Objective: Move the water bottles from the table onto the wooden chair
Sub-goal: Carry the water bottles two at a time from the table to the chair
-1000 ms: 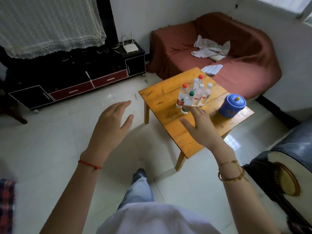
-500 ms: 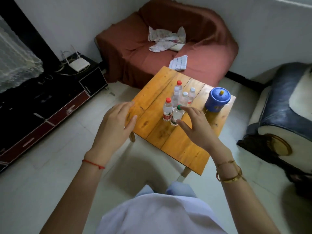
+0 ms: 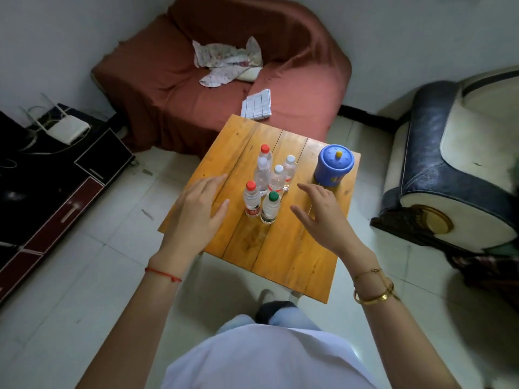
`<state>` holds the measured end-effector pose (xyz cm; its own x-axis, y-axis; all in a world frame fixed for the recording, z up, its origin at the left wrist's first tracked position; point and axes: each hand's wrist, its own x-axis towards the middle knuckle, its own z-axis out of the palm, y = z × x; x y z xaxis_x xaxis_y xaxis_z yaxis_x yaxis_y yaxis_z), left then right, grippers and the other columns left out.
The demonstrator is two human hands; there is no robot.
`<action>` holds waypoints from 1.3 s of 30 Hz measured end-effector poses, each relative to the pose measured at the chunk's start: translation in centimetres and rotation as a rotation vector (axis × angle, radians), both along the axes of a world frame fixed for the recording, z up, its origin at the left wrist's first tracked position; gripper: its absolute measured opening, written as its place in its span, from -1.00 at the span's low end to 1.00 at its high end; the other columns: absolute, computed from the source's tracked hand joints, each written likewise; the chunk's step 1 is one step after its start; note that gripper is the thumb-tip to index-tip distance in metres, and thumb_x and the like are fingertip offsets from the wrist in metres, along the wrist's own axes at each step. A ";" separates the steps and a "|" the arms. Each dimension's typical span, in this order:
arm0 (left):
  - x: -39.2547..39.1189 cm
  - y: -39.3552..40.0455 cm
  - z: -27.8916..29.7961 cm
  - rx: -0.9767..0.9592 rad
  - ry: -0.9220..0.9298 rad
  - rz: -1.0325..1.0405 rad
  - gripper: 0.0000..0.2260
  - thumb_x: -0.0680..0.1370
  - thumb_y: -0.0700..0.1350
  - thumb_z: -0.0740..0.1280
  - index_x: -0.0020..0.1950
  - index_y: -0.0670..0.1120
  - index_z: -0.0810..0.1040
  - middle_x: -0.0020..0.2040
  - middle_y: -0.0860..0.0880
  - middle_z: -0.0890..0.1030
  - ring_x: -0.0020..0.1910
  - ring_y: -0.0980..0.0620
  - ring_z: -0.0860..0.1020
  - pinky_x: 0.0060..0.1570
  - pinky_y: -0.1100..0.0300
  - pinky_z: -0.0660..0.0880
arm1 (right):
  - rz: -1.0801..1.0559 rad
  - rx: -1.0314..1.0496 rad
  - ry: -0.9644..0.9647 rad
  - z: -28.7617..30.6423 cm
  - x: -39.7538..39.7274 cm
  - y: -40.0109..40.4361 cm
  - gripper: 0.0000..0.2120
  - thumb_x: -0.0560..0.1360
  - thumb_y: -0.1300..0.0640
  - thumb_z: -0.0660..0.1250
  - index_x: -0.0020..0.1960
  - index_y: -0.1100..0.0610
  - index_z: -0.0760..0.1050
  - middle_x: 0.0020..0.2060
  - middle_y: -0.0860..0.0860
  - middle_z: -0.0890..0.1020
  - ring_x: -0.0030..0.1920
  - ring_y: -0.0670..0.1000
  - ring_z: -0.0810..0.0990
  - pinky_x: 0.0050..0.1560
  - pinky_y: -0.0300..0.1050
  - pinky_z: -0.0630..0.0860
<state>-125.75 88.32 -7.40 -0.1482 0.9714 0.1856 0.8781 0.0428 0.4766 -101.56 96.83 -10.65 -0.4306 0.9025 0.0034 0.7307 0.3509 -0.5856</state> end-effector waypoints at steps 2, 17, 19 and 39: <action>-0.1 1.2 -0.5 -0.015 0.020 -0.006 -0.59 0.57 -0.07 0.28 0.41 -0.08 0.36 0.32 -0.06 0.48 0.32 -0.01 0.42 0.32 0.05 0.39 | -0.005 -0.002 -0.010 -0.6 0.0 1.2 -0.51 0.53 -0.07 0.24 0.41 0.04 0.26 0.36 0.01 0.41 0.38 0.03 0.33 0.33 -0.06 0.33; -2.0 12.8 -9.5 -0.237 0.054 -0.145 -0.60 0.53 -0.12 0.31 0.37 -0.06 0.40 0.30 -0.03 0.51 0.31 0.00 0.43 0.30 0.05 0.37 | -0.012 -0.133 -0.167 -8.1 -4.4 8.5 -0.53 0.53 -0.03 0.26 0.37 0.08 0.27 0.26 0.06 0.46 0.24 0.07 0.42 0.26 0.03 0.45; -2.3 14.2 -11.0 -0.274 0.053 -0.172 -0.61 0.53 -0.13 0.31 0.36 -0.06 0.40 0.29 -0.03 0.51 0.30 0.00 0.43 0.29 0.07 0.38 | -0.029 -0.168 -0.183 -9.4 -5.4 9.2 -0.55 0.53 -0.01 0.27 0.35 0.09 0.29 0.24 0.08 0.47 0.22 0.08 0.43 0.24 0.01 0.45; -3.7 22.1 -19.9 -0.590 -0.035 -0.364 -0.68 0.48 -0.22 0.37 0.22 -0.06 0.47 0.13 -0.10 0.48 0.13 -0.09 0.48 0.03 0.09 0.47 | -0.316 -0.410 -0.229 -17.3 -11.6 12.6 -0.73 0.45 0.19 0.37 0.08 0.13 0.36 0.02 0.07 0.41 -0.14 0.06 0.52 -0.18 -0.09 0.56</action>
